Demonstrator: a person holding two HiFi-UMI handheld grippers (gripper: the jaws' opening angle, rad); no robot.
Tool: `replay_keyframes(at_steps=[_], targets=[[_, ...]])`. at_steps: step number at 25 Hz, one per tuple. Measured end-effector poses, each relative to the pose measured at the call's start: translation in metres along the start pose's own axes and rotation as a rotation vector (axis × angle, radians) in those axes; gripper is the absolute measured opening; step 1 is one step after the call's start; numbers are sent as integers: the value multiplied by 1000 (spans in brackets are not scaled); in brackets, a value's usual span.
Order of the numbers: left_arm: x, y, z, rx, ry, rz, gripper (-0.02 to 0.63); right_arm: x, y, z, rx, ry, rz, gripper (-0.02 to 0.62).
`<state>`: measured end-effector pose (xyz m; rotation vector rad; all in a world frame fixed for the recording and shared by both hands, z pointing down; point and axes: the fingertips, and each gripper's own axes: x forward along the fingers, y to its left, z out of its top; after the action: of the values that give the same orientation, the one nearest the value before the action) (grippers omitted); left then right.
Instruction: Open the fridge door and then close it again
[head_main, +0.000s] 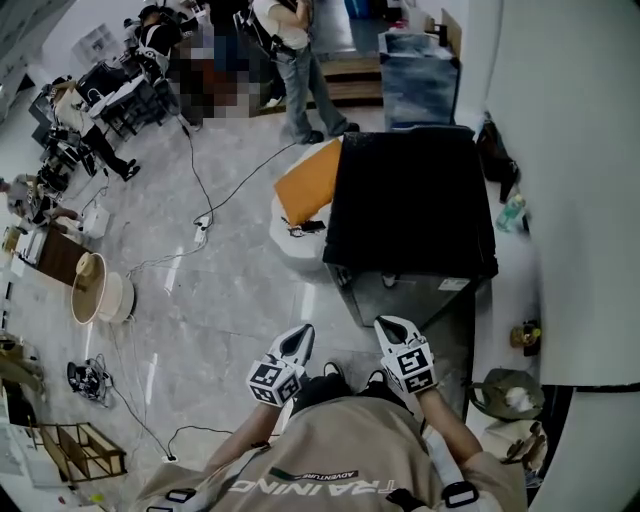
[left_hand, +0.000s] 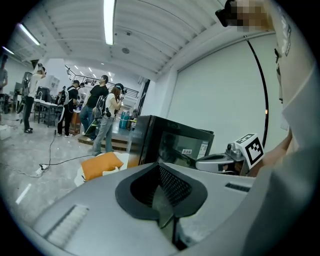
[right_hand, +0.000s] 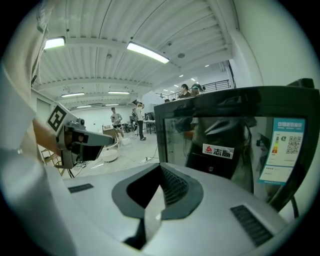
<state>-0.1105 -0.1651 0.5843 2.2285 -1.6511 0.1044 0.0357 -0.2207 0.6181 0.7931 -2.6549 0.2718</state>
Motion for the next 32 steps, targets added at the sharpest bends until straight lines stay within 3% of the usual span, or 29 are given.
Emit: replay_keyframes(at_steps=[6,17,23,28,32], targets=[[-9,7,-8,-15,13,2,0,-6,3,10,21,-26,-43,-5],[-9,34,32,99,-43,-26,0,11,16,56,-19,-107,-77,-5],[-9,32,52,60,-100,-27,0,11,34,68,-87,-105,-54,-5],[-18,39,45,93,-67,-31,0,10,45,81,-107,-111,-71,-5],[-21,38,32,75,-50,-31,0,3,50,74,-105,-106,-72,-5]])
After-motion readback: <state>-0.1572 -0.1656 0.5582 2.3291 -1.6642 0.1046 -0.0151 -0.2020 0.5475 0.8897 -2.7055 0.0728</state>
